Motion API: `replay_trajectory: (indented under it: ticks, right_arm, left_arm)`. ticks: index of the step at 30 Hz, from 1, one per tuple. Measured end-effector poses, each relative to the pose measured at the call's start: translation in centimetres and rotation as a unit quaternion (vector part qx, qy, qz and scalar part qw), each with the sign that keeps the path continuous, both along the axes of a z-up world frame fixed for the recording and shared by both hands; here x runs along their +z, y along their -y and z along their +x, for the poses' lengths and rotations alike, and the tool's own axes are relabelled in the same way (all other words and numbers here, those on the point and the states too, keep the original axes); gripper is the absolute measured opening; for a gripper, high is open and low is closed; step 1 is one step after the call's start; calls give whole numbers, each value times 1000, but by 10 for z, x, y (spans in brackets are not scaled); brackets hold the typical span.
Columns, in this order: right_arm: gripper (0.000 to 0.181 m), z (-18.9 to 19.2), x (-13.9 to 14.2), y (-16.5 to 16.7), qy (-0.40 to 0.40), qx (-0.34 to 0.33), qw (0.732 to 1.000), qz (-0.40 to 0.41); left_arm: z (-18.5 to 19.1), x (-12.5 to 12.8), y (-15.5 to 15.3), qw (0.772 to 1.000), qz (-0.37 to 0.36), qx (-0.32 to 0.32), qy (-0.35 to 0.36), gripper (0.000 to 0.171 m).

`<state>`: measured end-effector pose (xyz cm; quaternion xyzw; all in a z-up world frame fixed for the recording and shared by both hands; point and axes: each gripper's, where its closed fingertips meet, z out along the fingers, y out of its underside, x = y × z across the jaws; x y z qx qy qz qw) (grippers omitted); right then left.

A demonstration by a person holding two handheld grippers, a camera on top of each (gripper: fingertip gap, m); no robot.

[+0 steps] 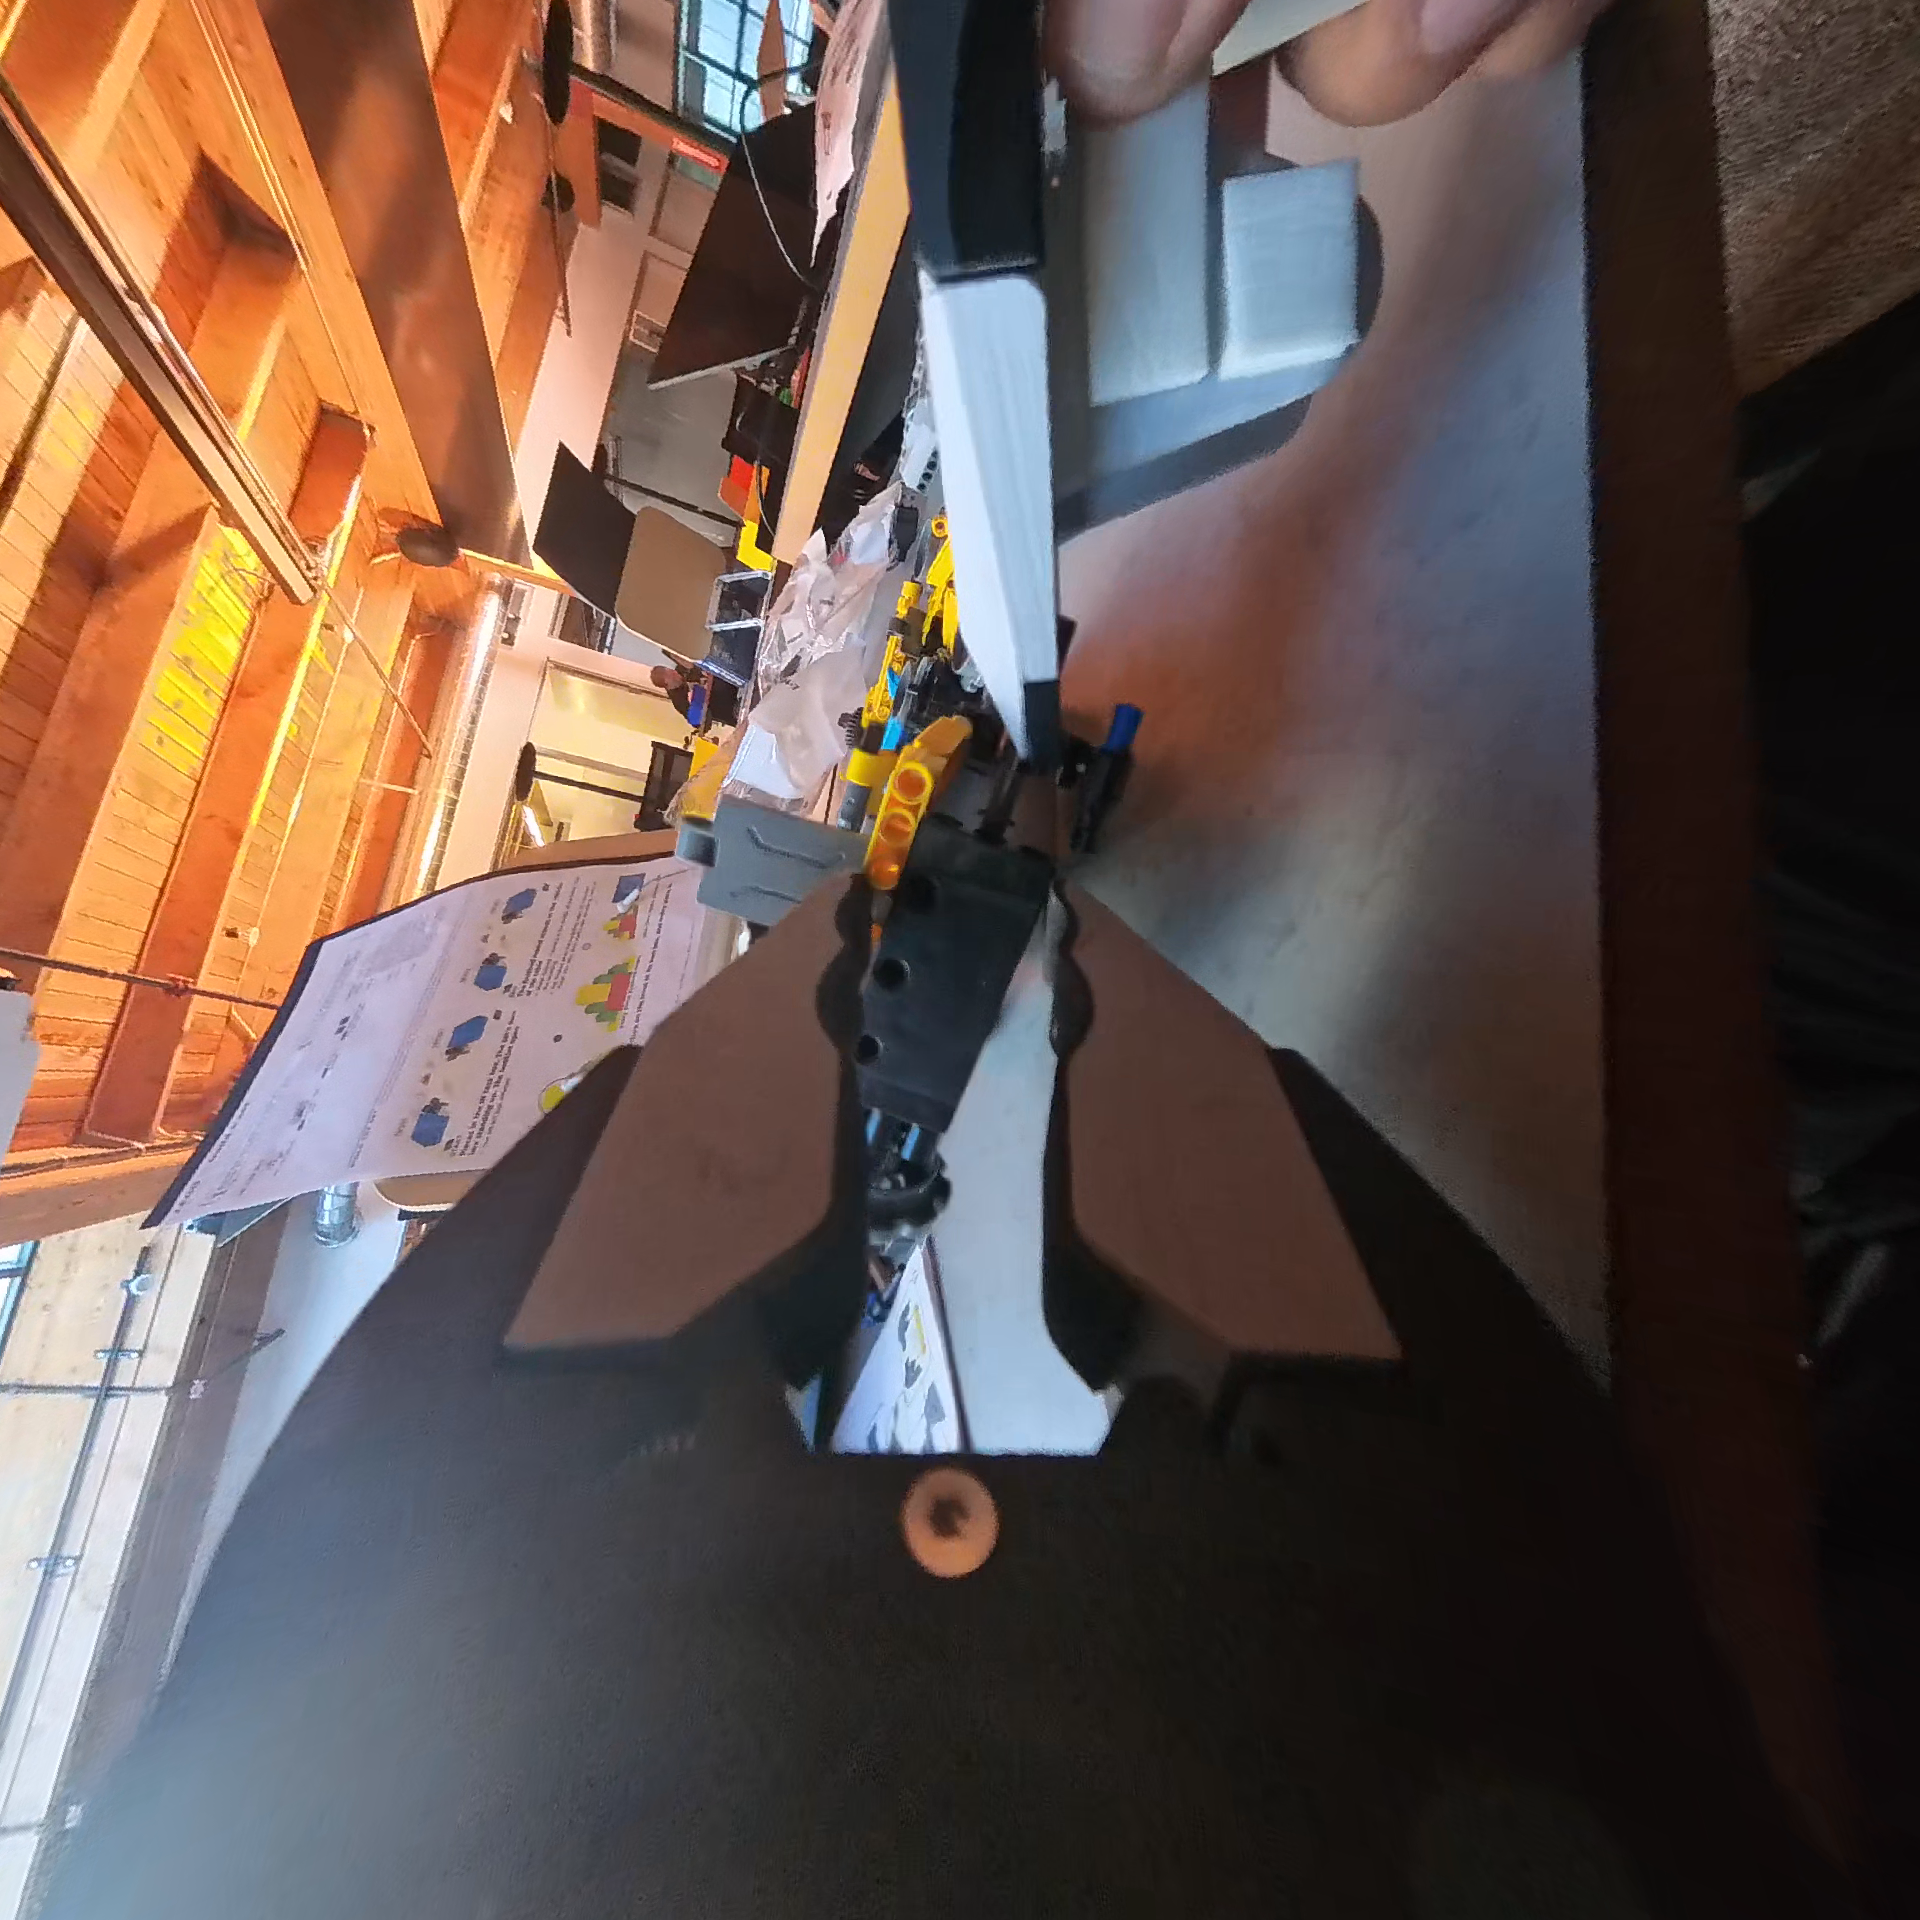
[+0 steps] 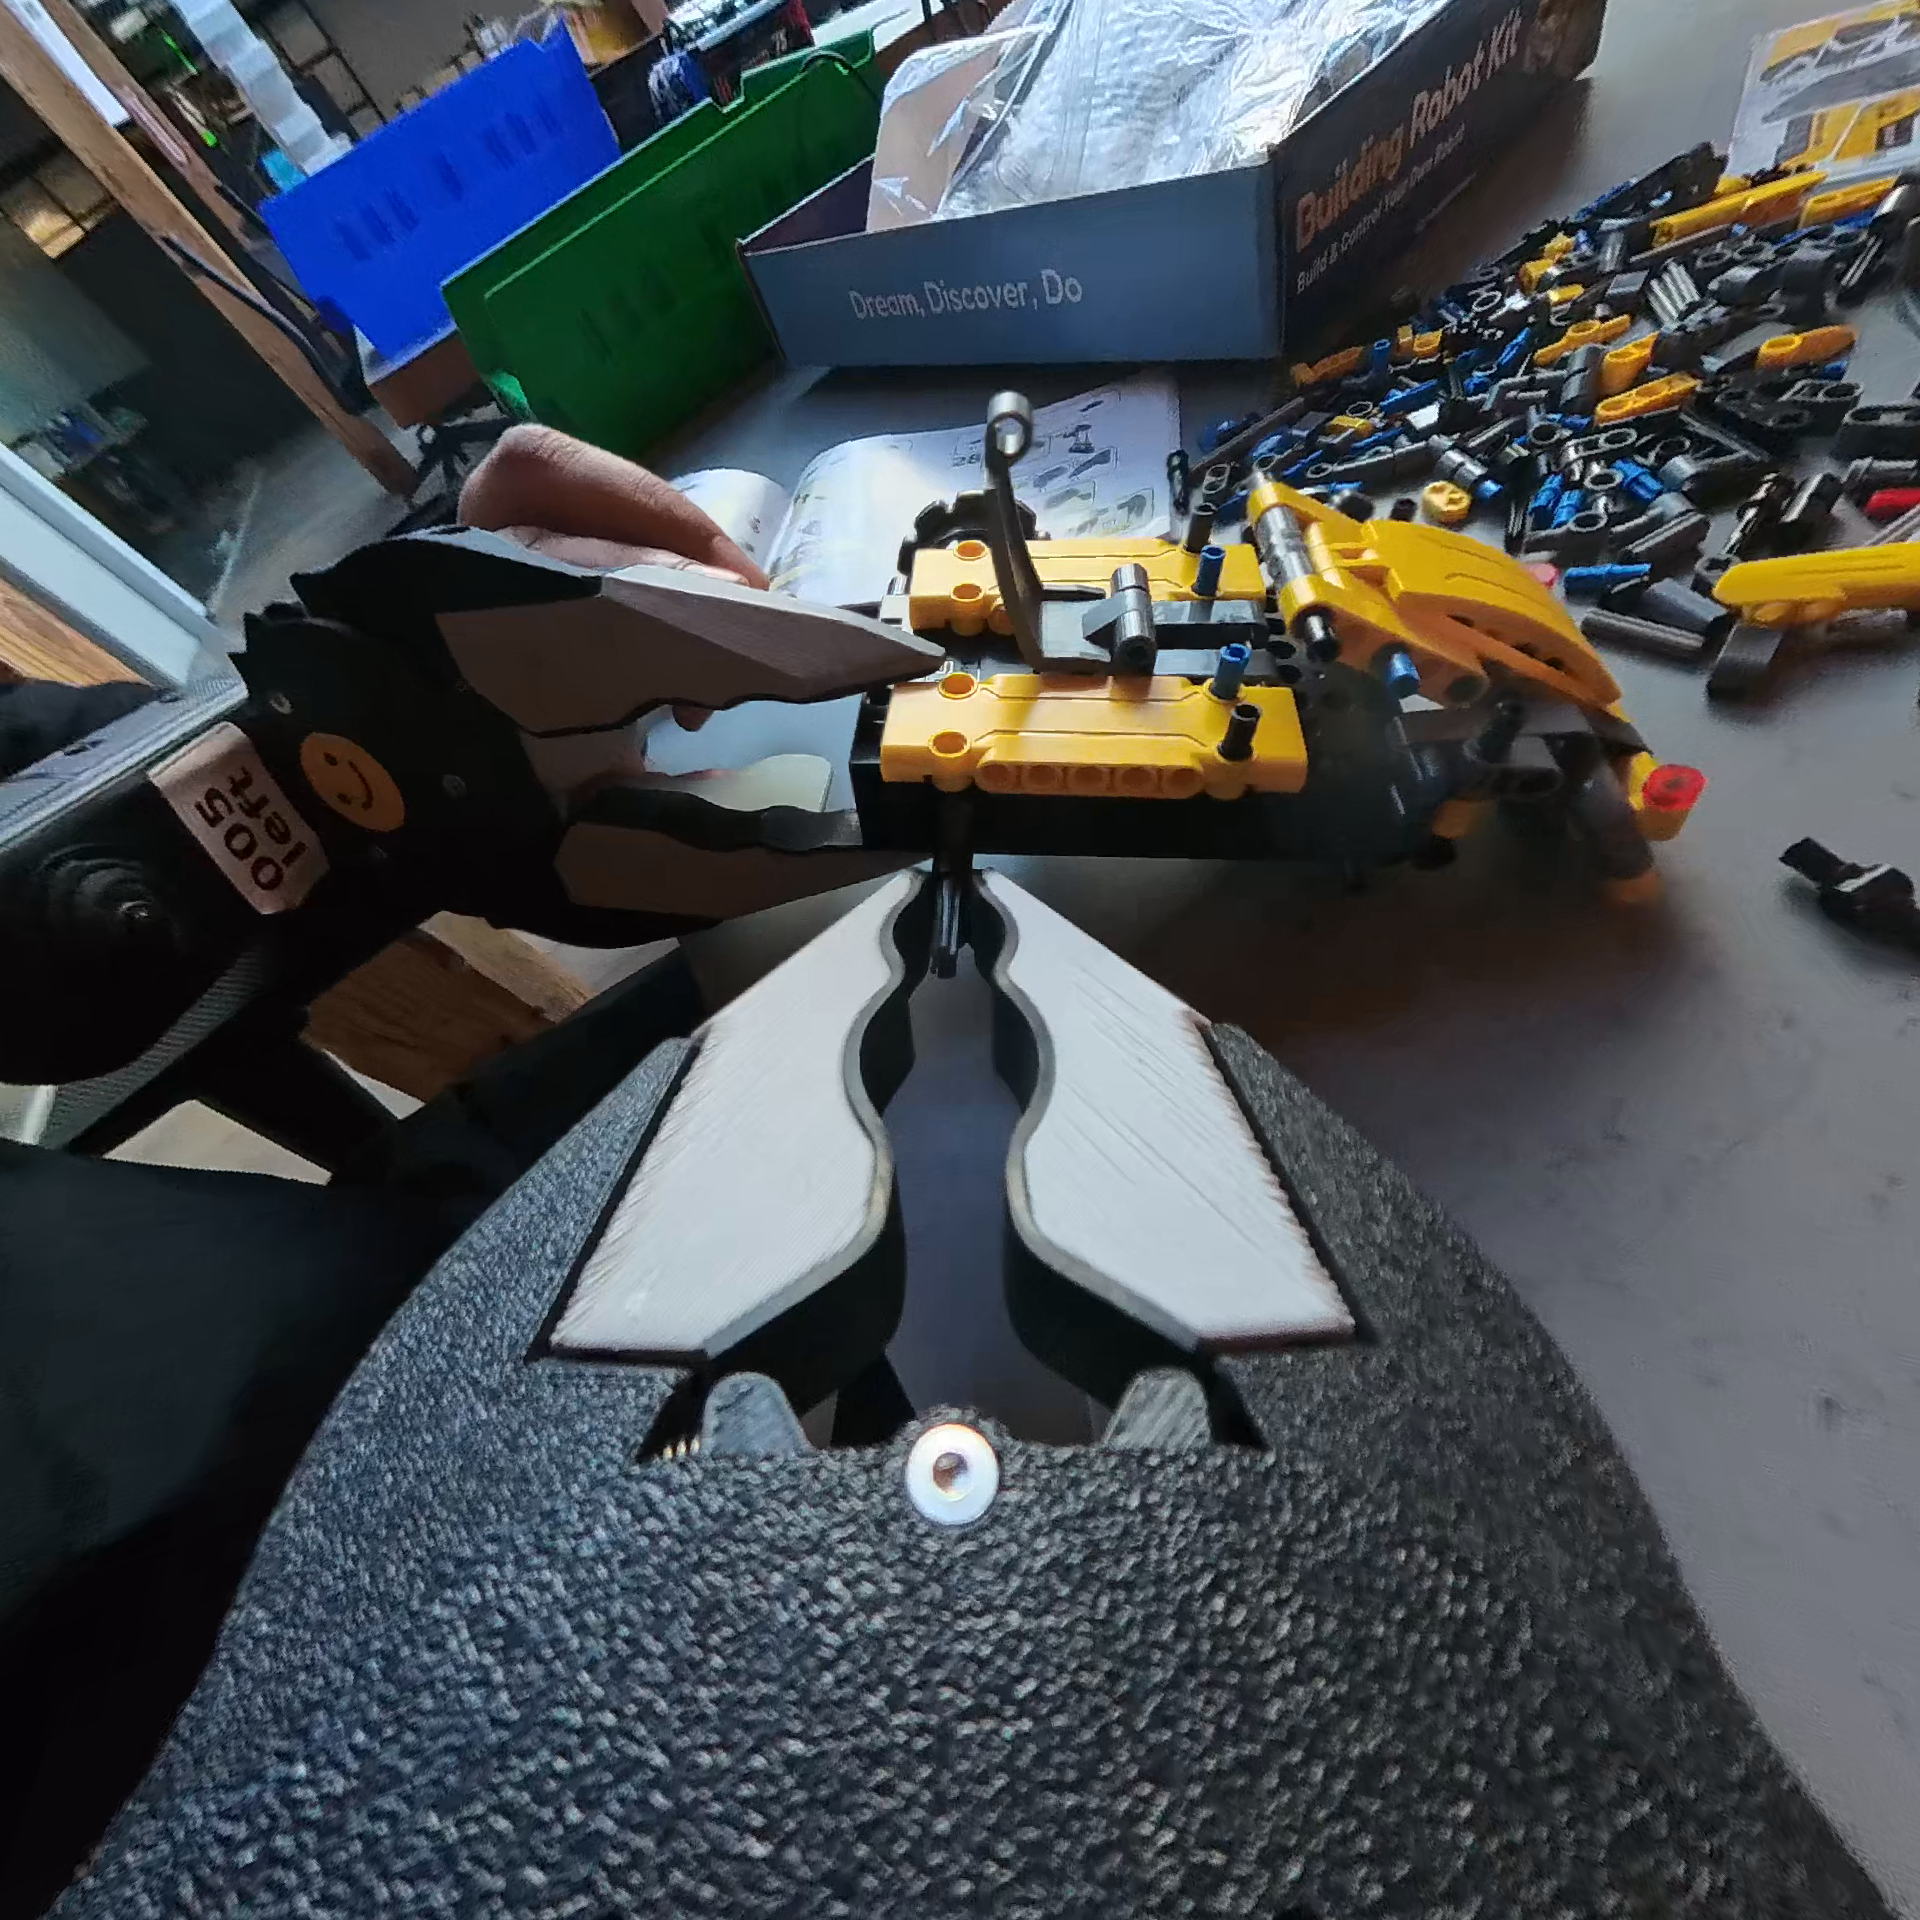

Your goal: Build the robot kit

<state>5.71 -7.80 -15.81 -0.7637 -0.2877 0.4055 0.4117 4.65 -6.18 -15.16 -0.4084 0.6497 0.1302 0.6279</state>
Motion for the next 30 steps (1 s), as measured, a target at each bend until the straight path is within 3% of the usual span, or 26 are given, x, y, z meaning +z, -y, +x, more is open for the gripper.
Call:
replay_trajectory:
  ticks: [4, 7, 16, 30]
  right_arm:
    - [7, -2, -5, 3, -26, 9, 997, -72]
    - [7, -4, -9, 7, -64, 30, 985, -154]
    - [7, -9, -9, 13, -148, 68, 946, -281]
    - [7, -14, -4, 39, -178, 44, 941, -285]
  left_arm:
    - [-1, -7, 3, 1000, -1, -1, 3, 31]
    - [-2, -10, 6, 1000, -3, -4, -2, 33]
    - [-11, -11, 8, 1000, -17, -4, -1, 30]
    - [-11, -8, 34, 998, -17, -55, 12, 29]
